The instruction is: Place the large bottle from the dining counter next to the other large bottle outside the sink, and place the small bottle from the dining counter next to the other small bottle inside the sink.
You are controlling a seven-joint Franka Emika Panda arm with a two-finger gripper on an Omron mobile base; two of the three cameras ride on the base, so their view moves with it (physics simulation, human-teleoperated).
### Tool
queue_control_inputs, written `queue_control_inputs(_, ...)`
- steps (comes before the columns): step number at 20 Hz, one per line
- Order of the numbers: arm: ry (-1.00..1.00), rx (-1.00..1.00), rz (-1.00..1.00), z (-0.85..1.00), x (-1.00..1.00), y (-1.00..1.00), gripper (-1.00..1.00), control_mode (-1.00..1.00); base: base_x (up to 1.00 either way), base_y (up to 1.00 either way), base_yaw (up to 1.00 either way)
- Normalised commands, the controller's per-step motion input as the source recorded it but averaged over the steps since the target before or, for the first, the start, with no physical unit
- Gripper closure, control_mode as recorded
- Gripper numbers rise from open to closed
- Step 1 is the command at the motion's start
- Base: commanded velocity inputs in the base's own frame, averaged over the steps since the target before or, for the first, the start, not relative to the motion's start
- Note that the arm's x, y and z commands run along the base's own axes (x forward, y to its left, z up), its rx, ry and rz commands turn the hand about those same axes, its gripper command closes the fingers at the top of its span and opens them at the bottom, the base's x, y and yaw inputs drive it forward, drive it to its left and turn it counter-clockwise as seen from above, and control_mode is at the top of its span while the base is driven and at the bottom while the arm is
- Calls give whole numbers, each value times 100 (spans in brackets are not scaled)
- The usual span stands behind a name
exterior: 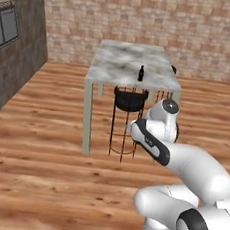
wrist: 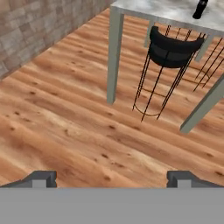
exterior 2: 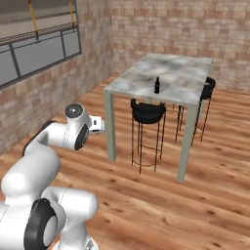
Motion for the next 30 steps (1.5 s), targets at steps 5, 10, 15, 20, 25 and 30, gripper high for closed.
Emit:
queue_control_inputs(5,0,0,0,0,0,0,-100,100,64,0,-18)
queue_control_inputs(10,0,0,0,0,0,0,-100,100,60,0,-16)
queue_control_inputs(15,0,0,0,0,0,0,-100,100,49,10,-10)
queue_control_inputs(20,0,0,0,0,0,0,-100,100,21,31,-12)
queue_control_inputs(25,0,0,0,0,0,0,-100,100,13,37,-17)
queue_control_inputs(30,0,0,0,0,0,0,-100,100,18,45,-17)
